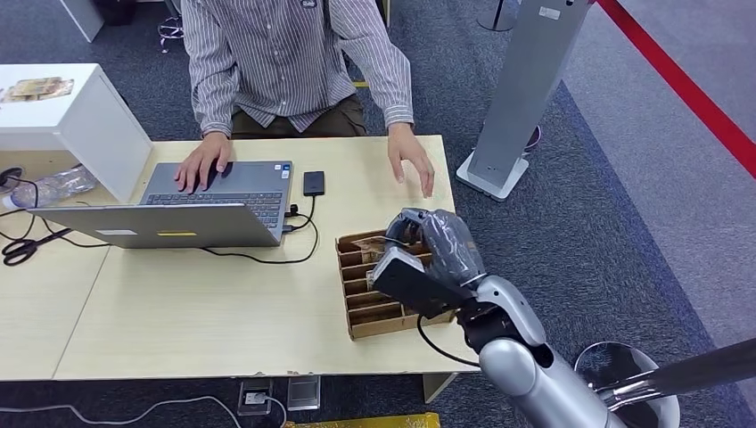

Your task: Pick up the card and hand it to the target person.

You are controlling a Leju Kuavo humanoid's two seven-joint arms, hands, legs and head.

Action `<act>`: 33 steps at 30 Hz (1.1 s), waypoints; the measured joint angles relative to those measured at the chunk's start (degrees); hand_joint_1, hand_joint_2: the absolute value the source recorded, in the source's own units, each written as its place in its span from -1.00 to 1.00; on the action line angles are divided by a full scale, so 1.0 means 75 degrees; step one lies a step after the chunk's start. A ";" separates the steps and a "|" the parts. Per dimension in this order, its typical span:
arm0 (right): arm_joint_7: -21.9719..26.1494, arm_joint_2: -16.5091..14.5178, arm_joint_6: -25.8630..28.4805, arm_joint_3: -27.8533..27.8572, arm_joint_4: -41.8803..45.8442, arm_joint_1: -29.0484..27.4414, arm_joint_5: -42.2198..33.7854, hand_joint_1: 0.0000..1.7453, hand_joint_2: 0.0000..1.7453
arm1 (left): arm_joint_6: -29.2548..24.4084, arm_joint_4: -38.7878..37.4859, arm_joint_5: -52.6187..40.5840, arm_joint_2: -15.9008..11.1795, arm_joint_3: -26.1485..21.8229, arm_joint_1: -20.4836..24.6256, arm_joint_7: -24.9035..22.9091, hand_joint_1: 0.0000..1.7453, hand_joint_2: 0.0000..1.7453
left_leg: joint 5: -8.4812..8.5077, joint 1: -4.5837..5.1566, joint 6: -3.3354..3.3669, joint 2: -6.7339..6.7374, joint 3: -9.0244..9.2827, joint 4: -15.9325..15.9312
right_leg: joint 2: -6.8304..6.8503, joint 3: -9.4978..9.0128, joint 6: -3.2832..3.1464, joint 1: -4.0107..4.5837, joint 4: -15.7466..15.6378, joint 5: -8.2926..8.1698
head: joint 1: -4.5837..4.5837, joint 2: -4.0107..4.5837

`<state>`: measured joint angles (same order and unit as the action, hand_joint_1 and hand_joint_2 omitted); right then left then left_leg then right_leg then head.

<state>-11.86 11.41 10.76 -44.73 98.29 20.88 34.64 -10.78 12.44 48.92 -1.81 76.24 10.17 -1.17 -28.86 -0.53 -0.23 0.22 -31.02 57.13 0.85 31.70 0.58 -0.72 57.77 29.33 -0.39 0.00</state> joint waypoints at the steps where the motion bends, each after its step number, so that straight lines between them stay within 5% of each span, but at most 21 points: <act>1: 0.0001 0.0042 0.0020 0.0034 0.0106 0.0081 -0.0058 0.76 1.00 | -0.0002 0.0000 0.0000 -0.0001 0.0000 0.0000 0.0006 -1.00 1.00 | 0.0000 0.0000 0.0000 0.0000 0.0000 0.0000 | 0.0000 0.0000 0.0000 0.0000 0.0000 0.0000 | -0.0001 0.0000; 7: 0.0054 0.0147 0.0218 0.0079 0.0395 0.0522 -0.0007 0.76 1.00 | 0.0000 0.0000 -0.0011 -0.0003 0.0000 0.0005 0.0020 -1.00 1.00 | 0.0000 0.0000 0.0000 0.0000 -0.0002 -0.0001 | 0.0001 -0.0002 0.0000 0.0000 0.0000 0.0000 | 0.0004 -0.0001; 13: 0.0349 -0.0011 0.1622 0.0020 -0.0128 0.1115 0.1645 0.76 1.00 | 0.0031 0.0000 -0.0117 0.0002 0.0003 0.0055 0.0011 -1.00 1.00 | 0.0001 0.0000 0.0001 -0.0002 -0.0005 -0.0001 | 0.0003 -0.0005 0.0000 0.0000 0.0002 0.0000 | -0.0008 0.0000; 20: 0.1746 -0.0487 0.2911 -0.0099 -0.1956 0.1774 0.0812 0.76 1.00 | 0.0144 0.0000 -0.0166 0.0020 0.0069 0.0154 -0.0087 -1.00 1.00 | 0.0004 -0.0001 0.0002 -0.0005 -0.0006 -0.0001 | 0.0010 -0.0005 -0.0001 0.0001 0.0003 -0.0001 | -0.0010 -0.0001; 32: 0.2130 -0.1089 0.3253 -0.0308 -0.3735 0.1998 0.0680 0.76 1.00 | 0.0184 0.0000 -0.0139 0.0020 0.0133 0.0139 -0.0141 -1.00 1.00 | 0.0004 0.0000 0.0001 -0.0005 -0.0010 -0.0001 | 0.0008 -0.0001 -0.0001 0.0001 0.0004 0.0000 | -0.0002 -0.0001; 33: 0.2131 -0.1113 0.3257 -0.0323 -0.3811 0.2004 0.0680 0.32 1.00 | 0.0195 0.0000 -0.0136 0.0020 0.0133 0.0138 -0.0140 -1.00 1.00 | 0.0004 0.0000 0.0001 -0.0005 -0.0010 -0.0001 | 0.0008 -0.0001 -0.0001 0.0001 0.0004 0.0000 | -0.0002 -0.0001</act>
<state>4.13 3.06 35.19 -47.15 69.70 35.91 39.74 -9.32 12.44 47.89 -1.66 77.24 11.21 -2.22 -28.83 -0.53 -0.22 0.18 -31.10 57.13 0.91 31.70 0.58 -0.72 57.80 29.33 -0.40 -0.01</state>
